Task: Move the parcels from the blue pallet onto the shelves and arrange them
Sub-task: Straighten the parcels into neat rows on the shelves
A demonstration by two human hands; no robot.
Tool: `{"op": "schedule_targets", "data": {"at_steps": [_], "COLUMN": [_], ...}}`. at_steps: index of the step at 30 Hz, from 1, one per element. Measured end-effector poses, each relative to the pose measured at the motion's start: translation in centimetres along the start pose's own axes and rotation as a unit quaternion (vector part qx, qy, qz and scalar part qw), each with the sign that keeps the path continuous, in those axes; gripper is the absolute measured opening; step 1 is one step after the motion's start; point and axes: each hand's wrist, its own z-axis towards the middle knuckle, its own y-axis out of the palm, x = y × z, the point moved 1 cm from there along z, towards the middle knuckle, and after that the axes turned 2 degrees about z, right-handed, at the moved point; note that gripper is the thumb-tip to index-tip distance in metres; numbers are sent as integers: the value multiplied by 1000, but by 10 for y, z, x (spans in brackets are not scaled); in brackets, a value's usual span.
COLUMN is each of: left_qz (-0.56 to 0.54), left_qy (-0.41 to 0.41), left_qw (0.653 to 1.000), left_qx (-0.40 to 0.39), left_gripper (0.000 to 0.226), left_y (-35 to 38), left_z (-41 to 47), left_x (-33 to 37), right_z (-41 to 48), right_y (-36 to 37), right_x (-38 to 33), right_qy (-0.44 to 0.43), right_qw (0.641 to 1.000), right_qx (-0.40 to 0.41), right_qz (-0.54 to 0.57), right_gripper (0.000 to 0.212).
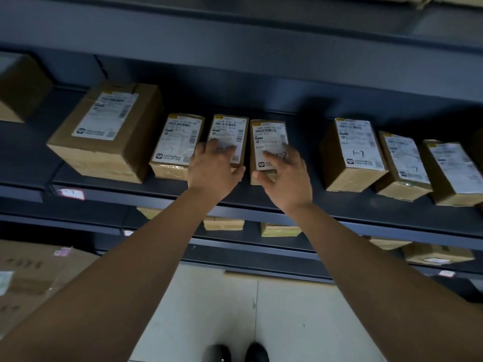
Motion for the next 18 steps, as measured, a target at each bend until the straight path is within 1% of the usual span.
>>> {"op": "schedule_targets", "data": {"at_steps": [4, 7, 10, 12, 14, 18], "left_qz": [4, 6, 24, 23, 10, -7], "left_qy": [-2, -1, -10, -16, -7, 36], "left_qw": [1000, 1000, 999, 999, 1000, 999], "left_qx": [-4, -11, -24, -21, -13, 0], "left_gripper": [59, 60, 63, 65, 64, 60], "left_y": [-2, -2, -6, -10, -18, -31], "left_z": [1, 1, 1, 0, 0, 1], "left_x": [-6, -6, -4, 3, 17, 61], "right_z": [1, 0, -2, -5, -7, -11], "right_y": [2, 1, -6, -19, -37, -81], "right_x": [-4, -3, 1, 7, 16, 44], "right_qy": [-11, -9, -6, 0, -6, -23], "right_qw": [1000, 999, 998, 997, 997, 992], "right_qx": [2, -11, -43, -47, -20, 46], "right_qz": [-22, -33, -52, -67, -81, -114], "right_gripper": [54, 56, 64, 69, 69, 62]}}
